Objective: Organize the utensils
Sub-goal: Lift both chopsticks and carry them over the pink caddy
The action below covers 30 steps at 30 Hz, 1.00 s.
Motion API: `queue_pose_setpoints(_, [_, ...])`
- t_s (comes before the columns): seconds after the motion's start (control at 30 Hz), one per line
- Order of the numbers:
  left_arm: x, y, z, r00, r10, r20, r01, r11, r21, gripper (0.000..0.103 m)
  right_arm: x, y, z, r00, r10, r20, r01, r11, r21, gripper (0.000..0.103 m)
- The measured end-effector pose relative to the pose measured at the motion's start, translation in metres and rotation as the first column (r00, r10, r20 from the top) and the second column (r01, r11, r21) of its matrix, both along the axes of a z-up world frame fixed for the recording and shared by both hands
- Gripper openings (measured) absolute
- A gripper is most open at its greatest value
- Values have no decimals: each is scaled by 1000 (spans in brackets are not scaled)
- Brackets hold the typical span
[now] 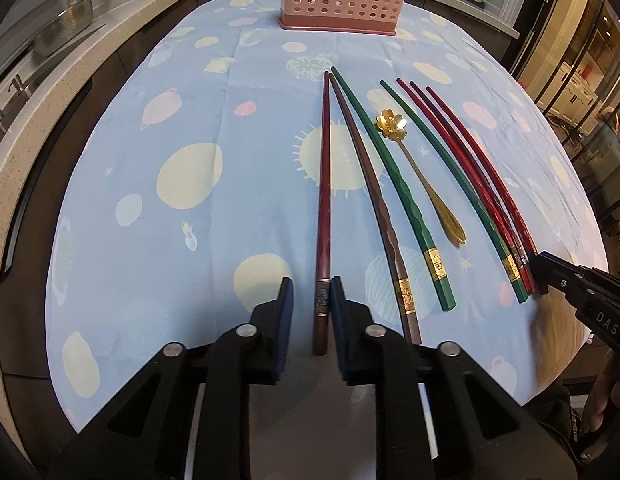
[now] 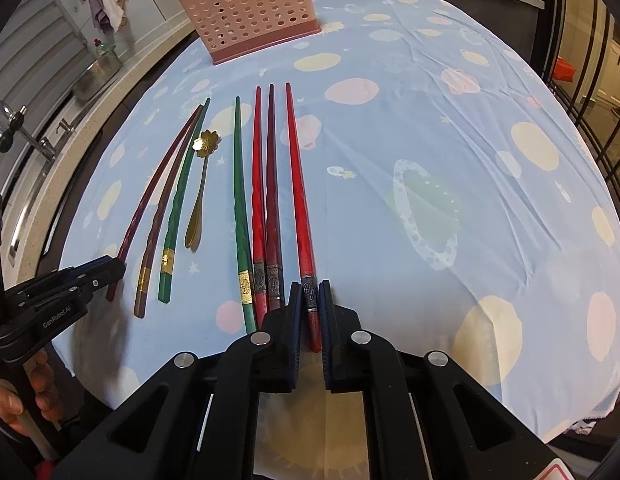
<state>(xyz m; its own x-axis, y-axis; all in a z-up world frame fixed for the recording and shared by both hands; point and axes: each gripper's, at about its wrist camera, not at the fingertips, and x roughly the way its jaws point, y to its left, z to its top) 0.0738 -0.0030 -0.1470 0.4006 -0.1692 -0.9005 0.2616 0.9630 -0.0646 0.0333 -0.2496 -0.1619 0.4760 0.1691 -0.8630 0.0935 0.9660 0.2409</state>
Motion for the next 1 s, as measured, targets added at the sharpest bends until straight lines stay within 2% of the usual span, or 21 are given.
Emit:
queue_pose_setpoints(0.03, [1, 1, 1, 1000, -3, -3, 3, 1000, -8, 7, 0, 0, 2, 1000, -2, 6, 2, 1000, -4, 7])
queue_pose_setpoints(0.23, [1, 3, 15, 1000, 1, 22, 0, 1000, -31, 7, -3, 0, 23, 998, -2, 66, 5, 999, -31, 7])
queue_pose_setpoints(0.4, [7, 11, 40, 998, 25, 62, -20, 997, -72, 7, -1, -3, 46, 992, -6, 122, 9, 1000, -26, 7])
queue_pose_setpoints(0.5, [12, 15, 62, 993, 41, 112, -31, 995, -91, 7, 2, -7, 63, 986, -14, 167, 18, 1000, -21, 7])
queue_pose_setpoints(0.77, [32, 24, 121, 968, 86, 238, -48, 986, -160, 7, 16, -19, 118, 948, -35, 315, 39, 999, -7, 7])
queue_pose_setpoints(1.0, [52, 22, 163, 932, 104, 347, -42, 982, -182, 7, 33, -20, 158, 907, -35, 419, 43, 999, -11, 7])
